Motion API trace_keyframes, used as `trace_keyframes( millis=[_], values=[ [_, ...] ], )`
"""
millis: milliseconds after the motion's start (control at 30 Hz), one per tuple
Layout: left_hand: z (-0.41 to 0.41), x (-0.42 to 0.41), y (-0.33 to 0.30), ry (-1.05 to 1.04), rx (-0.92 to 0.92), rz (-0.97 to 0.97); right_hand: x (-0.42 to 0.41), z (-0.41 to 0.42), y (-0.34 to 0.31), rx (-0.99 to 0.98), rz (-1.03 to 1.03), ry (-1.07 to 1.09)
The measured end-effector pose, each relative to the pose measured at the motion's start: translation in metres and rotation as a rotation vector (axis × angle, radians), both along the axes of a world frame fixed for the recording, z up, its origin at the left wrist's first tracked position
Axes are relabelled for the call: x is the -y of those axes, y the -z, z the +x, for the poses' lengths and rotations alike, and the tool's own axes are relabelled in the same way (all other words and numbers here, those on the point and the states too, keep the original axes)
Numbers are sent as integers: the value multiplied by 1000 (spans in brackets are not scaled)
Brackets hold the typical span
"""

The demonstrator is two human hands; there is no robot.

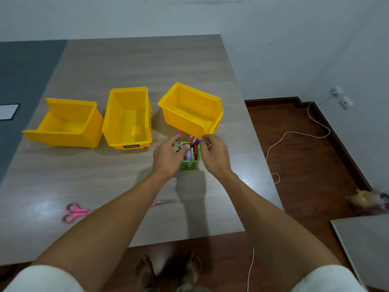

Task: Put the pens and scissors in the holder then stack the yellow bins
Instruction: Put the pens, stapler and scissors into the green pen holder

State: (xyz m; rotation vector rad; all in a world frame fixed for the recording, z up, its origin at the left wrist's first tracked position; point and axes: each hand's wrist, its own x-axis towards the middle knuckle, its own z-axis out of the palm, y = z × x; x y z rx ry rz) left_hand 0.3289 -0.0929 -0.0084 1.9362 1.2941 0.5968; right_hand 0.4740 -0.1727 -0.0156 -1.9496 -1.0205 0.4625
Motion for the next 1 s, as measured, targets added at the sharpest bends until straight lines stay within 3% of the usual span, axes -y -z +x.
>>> trace_keyframes(
  millis=[133, 433, 667, 867, 1000],
  values=[
    [-18, -11, -10, -32, 46, -6, -8, -7, -9, -11, 53, 31],
    [-130, -32, -10, -149, -118, -70, -29, -78, -30, 91, 124, -92],
    [-220, -22, 14, -187, -206, -213, -28, -148, 1, 33, -116, -271],
    [-282, -9, 36, -256, -461, -291, -14, -193, 41, 20, -421, -387],
    [-298, -4, 55, -362, -564, -339, 0, -210, 68, 276, -629, -435]
  ],
)
